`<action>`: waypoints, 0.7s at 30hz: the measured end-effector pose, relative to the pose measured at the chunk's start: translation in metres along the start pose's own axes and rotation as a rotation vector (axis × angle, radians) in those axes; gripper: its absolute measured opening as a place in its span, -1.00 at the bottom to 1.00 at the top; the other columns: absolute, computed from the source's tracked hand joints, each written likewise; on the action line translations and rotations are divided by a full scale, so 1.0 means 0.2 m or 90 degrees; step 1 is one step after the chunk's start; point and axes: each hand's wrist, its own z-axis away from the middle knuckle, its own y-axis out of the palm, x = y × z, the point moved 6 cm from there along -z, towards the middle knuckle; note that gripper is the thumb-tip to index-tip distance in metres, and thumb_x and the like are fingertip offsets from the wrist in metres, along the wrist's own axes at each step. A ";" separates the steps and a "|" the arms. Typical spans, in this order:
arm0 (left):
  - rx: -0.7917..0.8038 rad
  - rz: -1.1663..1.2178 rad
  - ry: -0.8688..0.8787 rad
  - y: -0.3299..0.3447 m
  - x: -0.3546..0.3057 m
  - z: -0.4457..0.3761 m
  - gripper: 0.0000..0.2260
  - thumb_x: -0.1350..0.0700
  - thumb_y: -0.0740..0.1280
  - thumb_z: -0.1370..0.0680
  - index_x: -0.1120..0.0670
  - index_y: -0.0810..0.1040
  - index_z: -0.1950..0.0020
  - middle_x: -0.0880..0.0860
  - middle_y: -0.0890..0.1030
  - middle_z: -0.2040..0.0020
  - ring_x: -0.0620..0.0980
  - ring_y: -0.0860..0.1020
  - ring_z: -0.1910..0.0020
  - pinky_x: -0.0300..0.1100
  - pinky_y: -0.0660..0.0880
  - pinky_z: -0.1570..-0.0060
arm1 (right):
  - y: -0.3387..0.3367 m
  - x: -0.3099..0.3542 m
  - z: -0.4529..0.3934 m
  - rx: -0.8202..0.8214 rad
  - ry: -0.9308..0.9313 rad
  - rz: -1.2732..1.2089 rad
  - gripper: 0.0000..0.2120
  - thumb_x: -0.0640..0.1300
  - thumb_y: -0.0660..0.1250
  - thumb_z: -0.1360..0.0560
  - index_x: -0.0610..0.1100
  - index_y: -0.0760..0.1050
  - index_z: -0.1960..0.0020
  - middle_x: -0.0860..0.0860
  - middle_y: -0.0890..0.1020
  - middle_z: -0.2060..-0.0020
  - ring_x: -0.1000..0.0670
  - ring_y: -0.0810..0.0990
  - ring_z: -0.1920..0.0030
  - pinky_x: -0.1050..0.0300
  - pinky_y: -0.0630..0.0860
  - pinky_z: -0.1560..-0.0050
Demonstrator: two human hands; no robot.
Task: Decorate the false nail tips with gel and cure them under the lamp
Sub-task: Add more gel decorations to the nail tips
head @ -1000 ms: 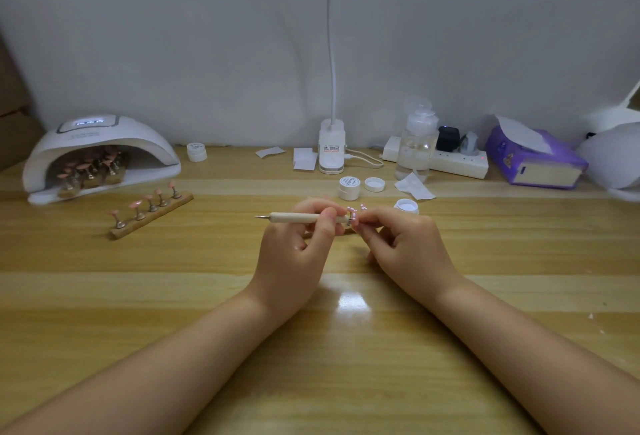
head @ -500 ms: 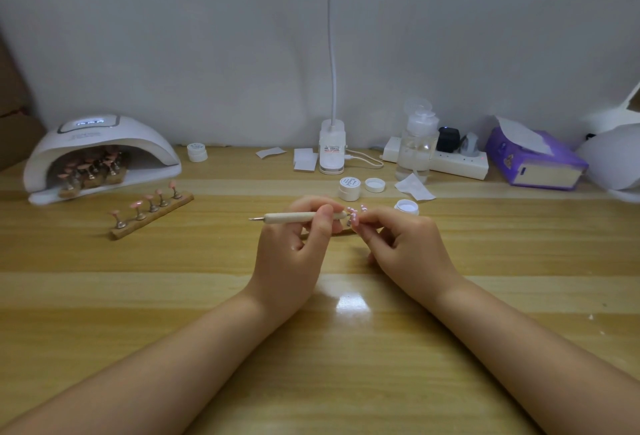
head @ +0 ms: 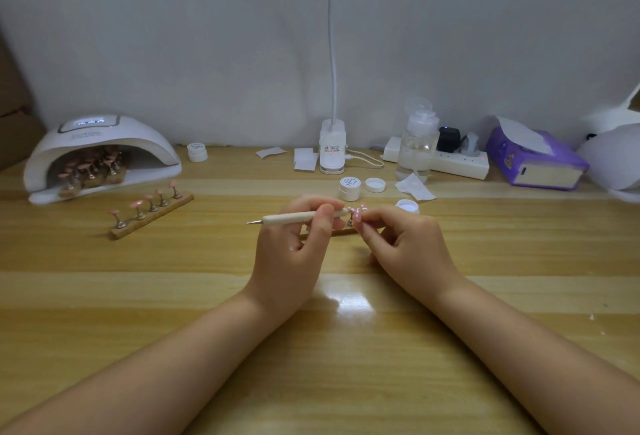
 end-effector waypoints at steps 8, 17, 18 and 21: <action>0.025 -0.041 0.011 0.01 0.00 0.00 -0.86 0.06 0.23 -0.54 -0.10 0.56 0.15 -0.11 0.64 0.19 -0.14 0.63 0.22 -0.32 0.53 0.17 | 0.00 0.00 0.00 0.004 -0.002 0.003 -0.95 -0.25 0.41 -0.46 -0.16 0.63 0.10 0.20 0.60 0.29 0.33 0.55 0.38 0.47 0.38 0.33; 0.034 -0.038 0.004 0.02 0.00 0.00 -0.86 0.05 0.23 -0.53 -0.09 0.56 0.15 -0.09 0.64 0.16 -0.12 0.64 0.22 -0.30 0.54 0.17 | 0.00 0.00 0.00 0.005 -0.008 0.011 -0.95 -0.24 0.40 -0.46 -0.16 0.64 0.09 0.15 0.62 0.28 0.31 0.54 0.39 0.42 0.42 0.33; 0.033 -0.043 0.004 0.02 0.00 0.00 -0.85 0.10 0.24 -0.54 -0.08 0.56 0.16 -0.09 0.64 0.17 -0.13 0.63 0.23 -0.30 0.54 0.18 | 0.00 0.00 0.00 0.004 -0.009 0.013 -0.95 -0.25 0.41 -0.46 -0.16 0.64 0.09 0.16 0.62 0.29 0.31 0.54 0.39 0.42 0.41 0.33; 0.031 -0.061 0.000 0.01 0.00 0.00 -0.82 0.15 0.22 -0.54 -0.08 0.56 0.16 -0.05 0.63 0.17 -0.11 0.63 0.23 -0.27 0.55 0.18 | 0.00 0.00 0.00 0.002 -0.010 0.012 -0.95 -0.25 0.41 -0.46 -0.15 0.63 0.10 0.17 0.62 0.29 0.32 0.54 0.39 0.43 0.40 0.34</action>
